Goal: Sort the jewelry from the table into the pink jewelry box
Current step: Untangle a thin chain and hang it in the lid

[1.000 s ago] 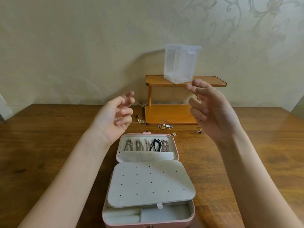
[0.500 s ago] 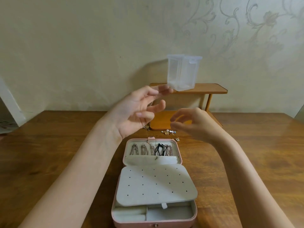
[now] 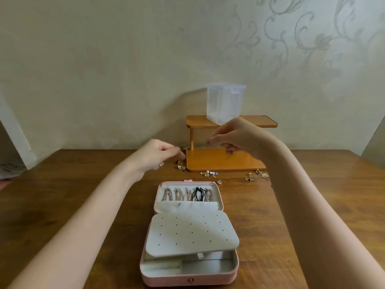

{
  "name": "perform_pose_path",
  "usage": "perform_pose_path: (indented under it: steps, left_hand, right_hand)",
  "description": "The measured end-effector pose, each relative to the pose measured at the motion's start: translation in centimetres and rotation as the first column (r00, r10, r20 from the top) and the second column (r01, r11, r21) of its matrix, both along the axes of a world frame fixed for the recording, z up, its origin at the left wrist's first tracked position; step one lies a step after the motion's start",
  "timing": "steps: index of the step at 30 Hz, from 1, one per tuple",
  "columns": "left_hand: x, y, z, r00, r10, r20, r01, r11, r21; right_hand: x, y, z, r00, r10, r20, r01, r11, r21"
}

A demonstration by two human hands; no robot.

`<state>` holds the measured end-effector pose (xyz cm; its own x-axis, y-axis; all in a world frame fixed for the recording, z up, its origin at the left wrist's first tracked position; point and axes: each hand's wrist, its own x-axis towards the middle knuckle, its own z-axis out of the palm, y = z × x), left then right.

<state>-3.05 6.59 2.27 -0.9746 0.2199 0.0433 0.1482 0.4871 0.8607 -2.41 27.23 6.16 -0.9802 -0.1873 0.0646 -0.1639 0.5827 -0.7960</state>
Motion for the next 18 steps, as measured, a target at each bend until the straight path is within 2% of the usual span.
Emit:
perform_pose_path:
  steps: [2, 4, 7, 10, 12, 16, 18]
  left_hand:
    - [-0.4, -0.5, -1.2, 1.000, 0.029, -0.001, -0.029, 0.999, 0.016]
    - [-0.8, -1.1, -1.9, 0.998, 0.059, 0.012, -0.060, 0.998, 0.027]
    - [-1.1, -1.6, -2.3, 0.996, 0.043, 0.083, -0.049, 0.996, 0.076]
    - [-1.2, -1.4, -2.5, 0.985, -0.119, 0.128, 0.094, 0.977, 0.190]
    - [-1.0, -0.9, -2.6, 0.977, -0.182, 0.112, 0.158, 0.969, 0.191]
    - [-0.5, 0.0, -3.1, 0.960, -0.254, 0.117, 0.232, 0.956, 0.180]
    - [-0.3, 0.1, -3.5, 0.946, -0.291, 0.144, 0.256, 0.941, 0.223]
  right_hand:
    - [-0.5, -0.4, 1.1, 0.993, -0.052, -0.105, 0.071, 0.979, 0.189]
    - [-0.9, -0.4, 2.2, 0.973, -0.098, -0.208, 0.143, 0.966, 0.215]
    - [-0.9, -0.5, 3.9, 0.952, -0.112, -0.285, 0.144, 0.985, 0.094]
    - [-0.4, -1.3, 5.1, 0.937, -0.123, -0.326, 0.119, 0.992, -0.032]
    - [0.0, -1.9, 5.7, 0.930, -0.141, -0.338, 0.095, 0.984, -0.150]
    - [0.6, -2.3, 6.5, 0.939, -0.200, -0.280, 0.070, 0.908, -0.412]
    - [0.8, -2.5, 6.6, 0.939, -0.219, -0.265, 0.066, 0.872, -0.485]
